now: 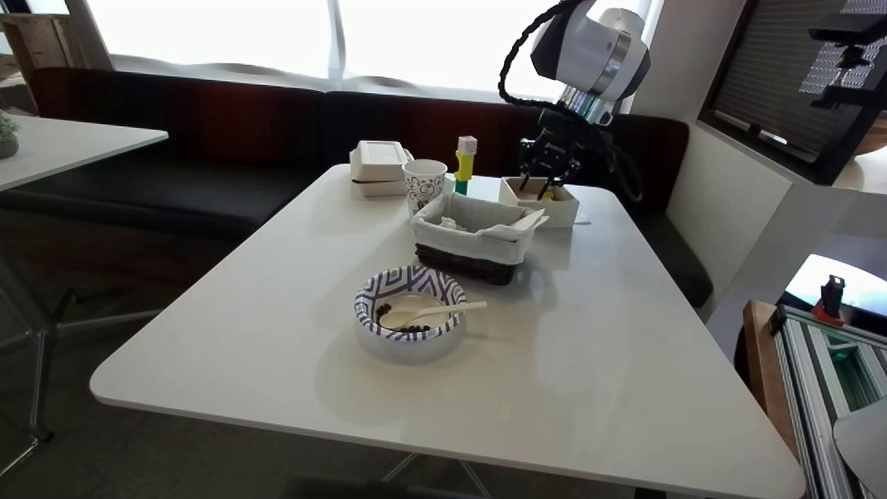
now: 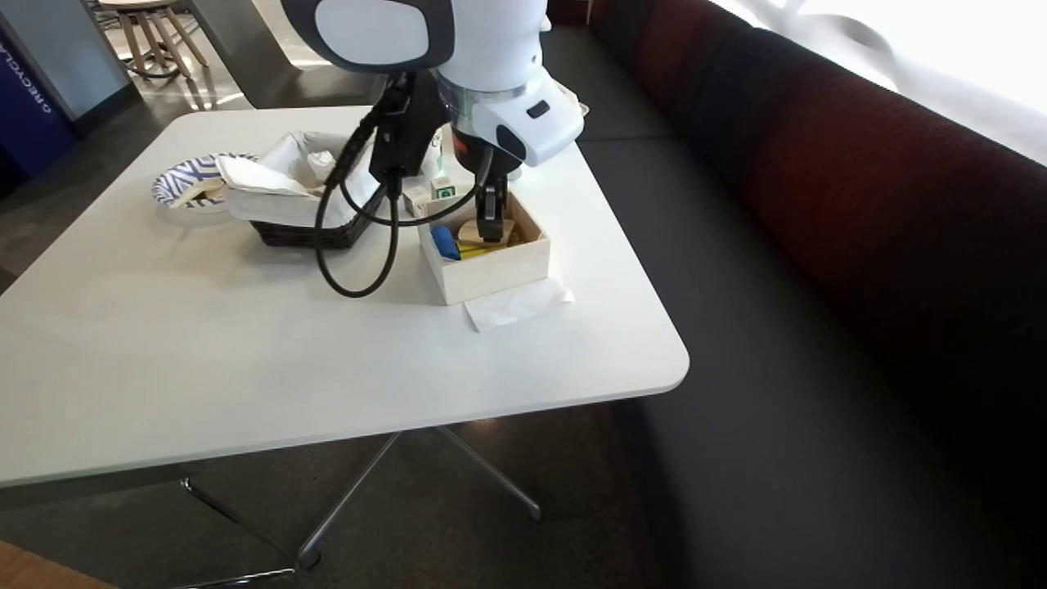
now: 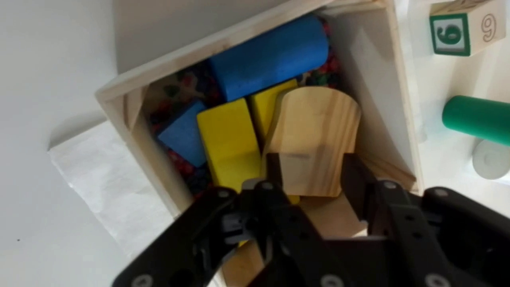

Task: Remove the wooden block from the box and put it in the black and white bowl.

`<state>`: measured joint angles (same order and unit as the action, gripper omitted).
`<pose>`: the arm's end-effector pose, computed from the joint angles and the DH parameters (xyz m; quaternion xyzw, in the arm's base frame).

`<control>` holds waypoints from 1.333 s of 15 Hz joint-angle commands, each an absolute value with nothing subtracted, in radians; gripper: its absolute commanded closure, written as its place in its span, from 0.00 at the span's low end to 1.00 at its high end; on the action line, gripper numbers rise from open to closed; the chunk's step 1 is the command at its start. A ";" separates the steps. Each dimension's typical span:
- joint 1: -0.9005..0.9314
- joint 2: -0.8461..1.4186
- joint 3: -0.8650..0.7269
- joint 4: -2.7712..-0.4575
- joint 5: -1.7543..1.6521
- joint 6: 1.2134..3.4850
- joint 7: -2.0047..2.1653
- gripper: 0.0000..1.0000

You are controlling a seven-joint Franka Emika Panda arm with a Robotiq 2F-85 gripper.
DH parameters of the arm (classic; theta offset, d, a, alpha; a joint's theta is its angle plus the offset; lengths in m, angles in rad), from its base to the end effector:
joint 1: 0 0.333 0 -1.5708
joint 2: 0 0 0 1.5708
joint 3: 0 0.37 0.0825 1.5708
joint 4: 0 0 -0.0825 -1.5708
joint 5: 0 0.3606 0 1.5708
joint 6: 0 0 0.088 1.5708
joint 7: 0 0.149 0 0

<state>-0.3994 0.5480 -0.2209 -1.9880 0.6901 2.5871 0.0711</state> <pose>0.5211 -0.3608 0.2199 -0.8079 0.5724 -0.0777 0.1168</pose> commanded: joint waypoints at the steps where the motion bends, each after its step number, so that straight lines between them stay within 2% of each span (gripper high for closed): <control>1: -0.392 0.551 -0.234 -1.980 0.632 2.554 0.145 0.59; 6: -0.392 0.519 -0.232 -2.000 0.590 2.554 0.189 0.60; 14: -0.381 0.530 -0.244 -1.988 0.526 2.518 0.271 0.56; 20: -0.387 0.556 -0.242 -1.969 0.508 2.497 0.312 0.58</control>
<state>-0.3929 0.5367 -0.2331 -1.9890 0.5382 2.5288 0.2680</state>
